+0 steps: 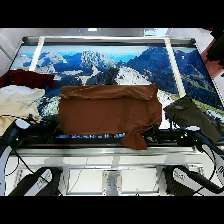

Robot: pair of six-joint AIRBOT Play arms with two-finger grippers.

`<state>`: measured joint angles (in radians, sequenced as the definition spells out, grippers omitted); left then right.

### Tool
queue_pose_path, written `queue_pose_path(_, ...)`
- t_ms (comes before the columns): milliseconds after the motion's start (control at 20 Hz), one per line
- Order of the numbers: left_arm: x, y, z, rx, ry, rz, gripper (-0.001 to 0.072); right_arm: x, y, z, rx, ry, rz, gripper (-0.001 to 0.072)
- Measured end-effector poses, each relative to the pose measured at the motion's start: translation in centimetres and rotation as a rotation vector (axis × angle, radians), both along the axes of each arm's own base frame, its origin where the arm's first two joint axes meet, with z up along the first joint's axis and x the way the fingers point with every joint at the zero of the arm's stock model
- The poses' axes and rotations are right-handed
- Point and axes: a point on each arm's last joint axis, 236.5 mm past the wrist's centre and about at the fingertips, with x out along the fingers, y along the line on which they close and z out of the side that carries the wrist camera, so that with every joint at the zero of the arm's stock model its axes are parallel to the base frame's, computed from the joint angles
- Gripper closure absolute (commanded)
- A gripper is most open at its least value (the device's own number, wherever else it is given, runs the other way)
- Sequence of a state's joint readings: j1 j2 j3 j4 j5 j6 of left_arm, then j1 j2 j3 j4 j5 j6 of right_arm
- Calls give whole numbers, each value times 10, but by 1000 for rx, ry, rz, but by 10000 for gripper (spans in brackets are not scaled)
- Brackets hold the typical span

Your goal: Fold the shirts.

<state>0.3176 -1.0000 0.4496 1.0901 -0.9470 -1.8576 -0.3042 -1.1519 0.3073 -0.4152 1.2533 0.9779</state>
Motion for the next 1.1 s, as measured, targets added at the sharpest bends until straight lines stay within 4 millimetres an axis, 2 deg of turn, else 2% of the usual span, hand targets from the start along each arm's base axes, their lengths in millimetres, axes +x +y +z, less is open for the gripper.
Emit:
queue_pose_path(150,3,-6,5,-13,-30,-56,698,3,3,7,25,-28,-2,684)
queue_pose_path(250,20,-13,21,-29,-126,-125,698,6,6,20,54,-72,-1,684)
queue_pose_path(400,60,-16,70,-11,-326,-208,699,14,7,51,60,-180,12,685)
queue_pose_path(600,101,2,133,113,-521,-261,700,34,-10,90,-84,-303,36,686)
queue_pose_path(700,119,13,153,169,-591,-239,700,54,-29,104,-206,-351,11,687)
queue_pose_path(800,133,18,162,200,-626,-234,700,81,-49,120,-301,-405,-40,687)
queue_pose_path(950,163,11,166,229,-663,-273,700,127,-70,136,-390,-460,-99,687)
queue_pose_path(1100,205,1,162,262,-679,-327,700,178,-74,136,-433,-493,-115,687)
